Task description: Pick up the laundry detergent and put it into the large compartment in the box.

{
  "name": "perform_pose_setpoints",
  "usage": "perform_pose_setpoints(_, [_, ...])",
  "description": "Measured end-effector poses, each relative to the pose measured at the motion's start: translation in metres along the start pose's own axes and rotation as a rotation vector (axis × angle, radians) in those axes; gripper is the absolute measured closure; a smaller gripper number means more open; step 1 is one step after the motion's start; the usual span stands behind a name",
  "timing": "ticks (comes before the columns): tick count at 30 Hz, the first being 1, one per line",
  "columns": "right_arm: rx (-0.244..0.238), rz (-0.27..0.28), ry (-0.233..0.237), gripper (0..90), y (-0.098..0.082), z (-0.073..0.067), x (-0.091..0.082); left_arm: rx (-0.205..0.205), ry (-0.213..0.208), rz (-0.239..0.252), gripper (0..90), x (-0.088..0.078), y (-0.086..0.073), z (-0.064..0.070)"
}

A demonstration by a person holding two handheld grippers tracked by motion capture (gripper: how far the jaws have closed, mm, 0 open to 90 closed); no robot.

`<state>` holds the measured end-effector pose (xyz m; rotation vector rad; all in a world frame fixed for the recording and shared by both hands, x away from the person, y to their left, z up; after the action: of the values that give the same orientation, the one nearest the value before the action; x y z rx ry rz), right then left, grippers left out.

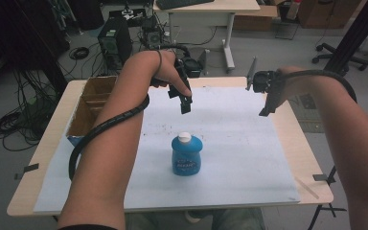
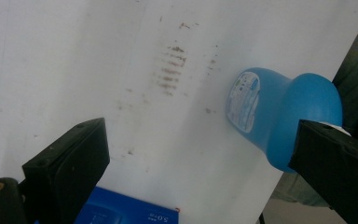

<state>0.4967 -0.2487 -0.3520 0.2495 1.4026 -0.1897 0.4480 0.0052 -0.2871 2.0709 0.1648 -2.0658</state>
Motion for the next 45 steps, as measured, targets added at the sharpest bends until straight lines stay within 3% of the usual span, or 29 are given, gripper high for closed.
perform_pose_setpoints(19, [-0.004, 0.015, 0.004, 1.8, 0.003, 0.001, 0.000, 0.005, 0.020, -0.008, 4.5, -0.015, -0.004, 0.005])
perform_pose_setpoints(32, [-0.011, 0.022, 0.004, 1.8, 0.004, -0.005, -0.003, 0.039, 0.021, -0.008, 4.5, -0.024, 0.001, 0.024])
perform_pose_setpoints(45, [-0.017, 0.042, 0.021, 1.7, 0.003, -0.018, -0.006, 0.103, 0.018, -0.034, 4.5, -0.030, 0.004, 0.048])
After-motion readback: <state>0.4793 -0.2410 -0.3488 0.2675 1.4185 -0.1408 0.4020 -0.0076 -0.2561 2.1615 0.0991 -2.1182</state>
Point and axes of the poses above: each handheld gripper's, and its own axes: x roughly forward along the jaws, y roughly out of its top, z roughly to its right, the point moved 9 cm from there along x, roughly forward along the jaws, and after that the axes turned 9 degrees about x, right-handed, at the moved point
